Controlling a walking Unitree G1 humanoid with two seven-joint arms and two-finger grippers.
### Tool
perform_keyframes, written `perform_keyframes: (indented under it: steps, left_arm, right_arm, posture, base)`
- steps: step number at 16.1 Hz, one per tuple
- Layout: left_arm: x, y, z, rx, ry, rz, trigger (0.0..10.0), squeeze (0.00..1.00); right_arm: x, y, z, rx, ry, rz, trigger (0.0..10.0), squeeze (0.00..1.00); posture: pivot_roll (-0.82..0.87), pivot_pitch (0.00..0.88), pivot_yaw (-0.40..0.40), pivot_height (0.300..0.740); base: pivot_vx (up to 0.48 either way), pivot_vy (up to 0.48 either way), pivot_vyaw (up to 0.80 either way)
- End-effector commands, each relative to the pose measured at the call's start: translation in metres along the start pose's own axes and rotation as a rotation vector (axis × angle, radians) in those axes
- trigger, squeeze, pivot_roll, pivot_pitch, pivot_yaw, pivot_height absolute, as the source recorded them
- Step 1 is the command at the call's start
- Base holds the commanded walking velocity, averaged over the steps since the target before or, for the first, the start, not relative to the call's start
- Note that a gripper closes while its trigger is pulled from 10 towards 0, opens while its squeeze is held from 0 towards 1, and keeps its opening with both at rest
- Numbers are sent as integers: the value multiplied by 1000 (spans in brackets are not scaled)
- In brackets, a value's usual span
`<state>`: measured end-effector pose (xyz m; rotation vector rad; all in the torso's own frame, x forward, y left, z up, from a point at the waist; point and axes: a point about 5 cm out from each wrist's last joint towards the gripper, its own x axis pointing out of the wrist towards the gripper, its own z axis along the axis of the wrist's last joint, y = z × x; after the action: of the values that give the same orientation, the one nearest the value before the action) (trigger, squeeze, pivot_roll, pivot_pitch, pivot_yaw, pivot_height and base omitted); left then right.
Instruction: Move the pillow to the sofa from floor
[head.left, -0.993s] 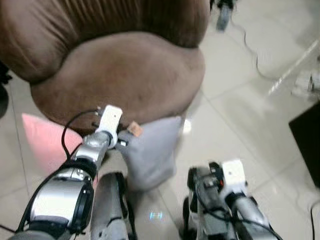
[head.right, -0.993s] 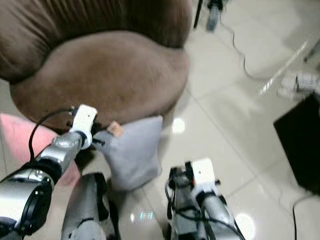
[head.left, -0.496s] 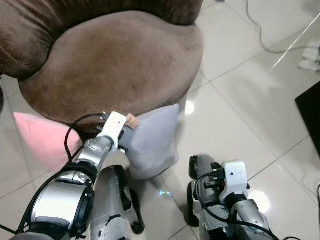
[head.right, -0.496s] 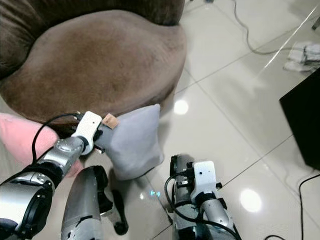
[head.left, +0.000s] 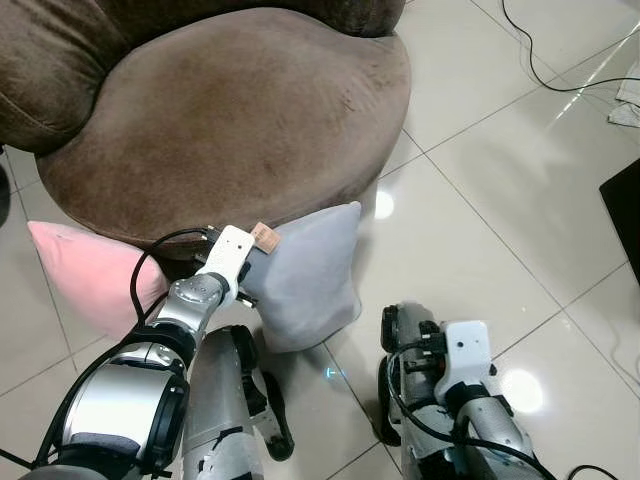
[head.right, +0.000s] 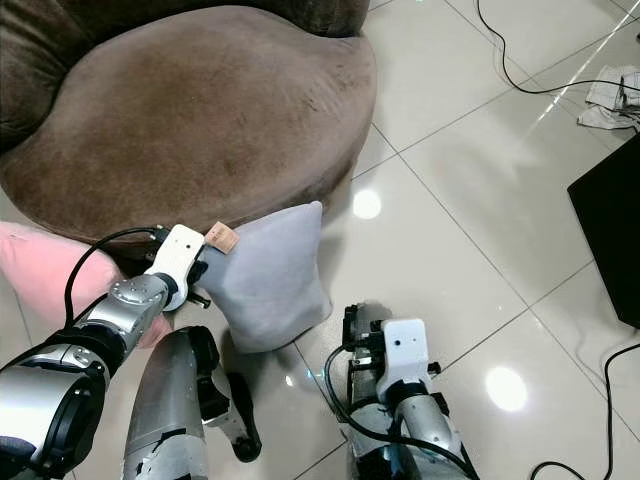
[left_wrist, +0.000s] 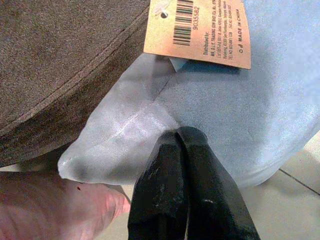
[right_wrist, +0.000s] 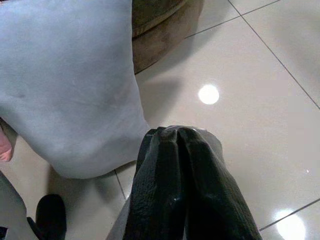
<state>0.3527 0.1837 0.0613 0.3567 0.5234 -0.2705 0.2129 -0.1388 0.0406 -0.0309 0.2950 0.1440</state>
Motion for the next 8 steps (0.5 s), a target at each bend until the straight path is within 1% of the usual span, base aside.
perform_keyframes:
  steps: [1,4,5,6,7,8]
  left_arm:
    - [-1,-2,-12,1,35,-21,0,0]
    - [-1,-1,-7,15,14,-22,0,0]
    - [0,1,6,-37,-46,-22,0,0]
    - [0,4,26,-135,-137,-29,0,0]
    - [-1,9,41,-194,-204,-24,0,0]
    - [-2,13,51,-199,-246,-30,10000,0]
  right_arm:
    - [-3,3,-13,5,59,4,10000,0]
    - [1,4,-12,3,53,7,10000,0]
    - [4,4,-11,2,51,8,10000,0]
    - [5,4,-10,2,50,9,10000,0]
    - [6,4,-10,2,49,8,10000,0]
    - [7,4,-10,2,48,7,10000,0]
  posture:
    - [-269,364,66,569]
    - [-263,350,67,569]
    - [-265,339,70,569]
    - [-263,334,74,569]
    - [-252,330,76,569]
    - [-238,327,80,569]
  base:
    - [0,0,0]
    - [0,0,0]
    - [0,0,0]
    - [0,0,0]
    - [0,0,0]
    - [0,0,0]
